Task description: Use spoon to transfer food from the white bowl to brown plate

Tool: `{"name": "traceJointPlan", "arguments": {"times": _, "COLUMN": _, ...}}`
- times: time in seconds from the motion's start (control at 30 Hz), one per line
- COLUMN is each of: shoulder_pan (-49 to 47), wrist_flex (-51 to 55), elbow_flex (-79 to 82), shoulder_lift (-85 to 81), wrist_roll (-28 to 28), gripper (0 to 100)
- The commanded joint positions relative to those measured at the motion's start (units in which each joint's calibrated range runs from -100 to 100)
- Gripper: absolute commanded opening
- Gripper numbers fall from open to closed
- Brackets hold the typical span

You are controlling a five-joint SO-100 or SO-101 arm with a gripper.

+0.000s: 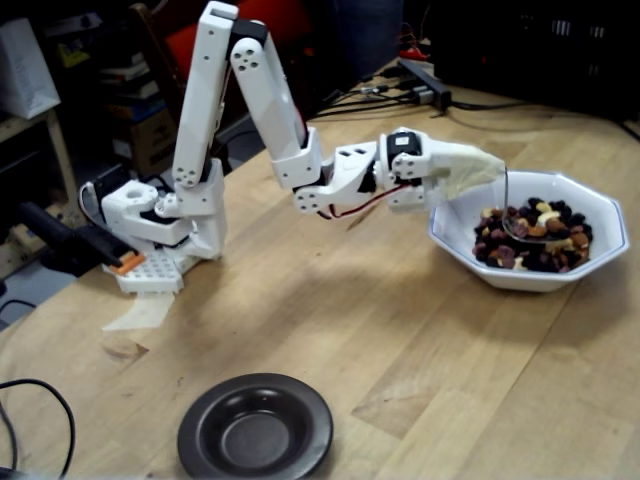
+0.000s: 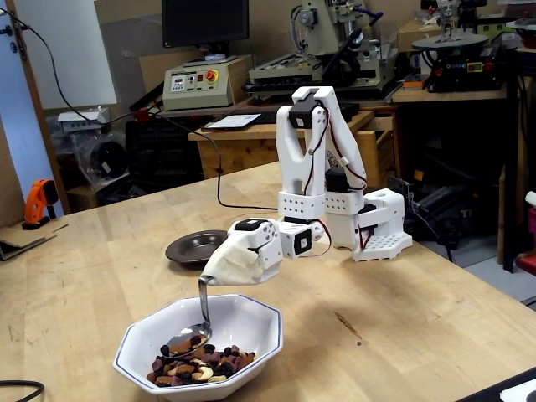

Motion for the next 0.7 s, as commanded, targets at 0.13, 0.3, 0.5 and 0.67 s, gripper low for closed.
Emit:
{"name": "traceJointPlan", "arguments": {"times": 0.13, "shoulder_pan": 0.70, "wrist_flex": -0.76, "elbow_flex": -2.19, "shoulder_lift": -1.42, "wrist_roll": -3.13, "gripper": 4}}
{"name": "traceJointPlan", "arguments": {"times": 0.3, "shoulder_pan": 0.77, "wrist_flex": -0.76, "elbow_flex": -2.27, "shoulder_lift": -1.50, "wrist_roll": -2.54, "gripper": 4}}
{"name": "traceJointPlan", "arguments": {"times": 0.5, "shoulder_pan": 2.18, "wrist_flex": 0.03, "elbow_flex": -1.92, "shoulder_lift": -10.15, "wrist_roll": -2.54, "gripper": 4}}
{"name": "traceJointPlan", "arguments": {"times": 0.67, "shoulder_pan": 4.03, "wrist_flex": 0.66, "elbow_flex": -1.65, "shoulder_lift": -16.31, "wrist_roll": -2.49, "gripper": 4}}
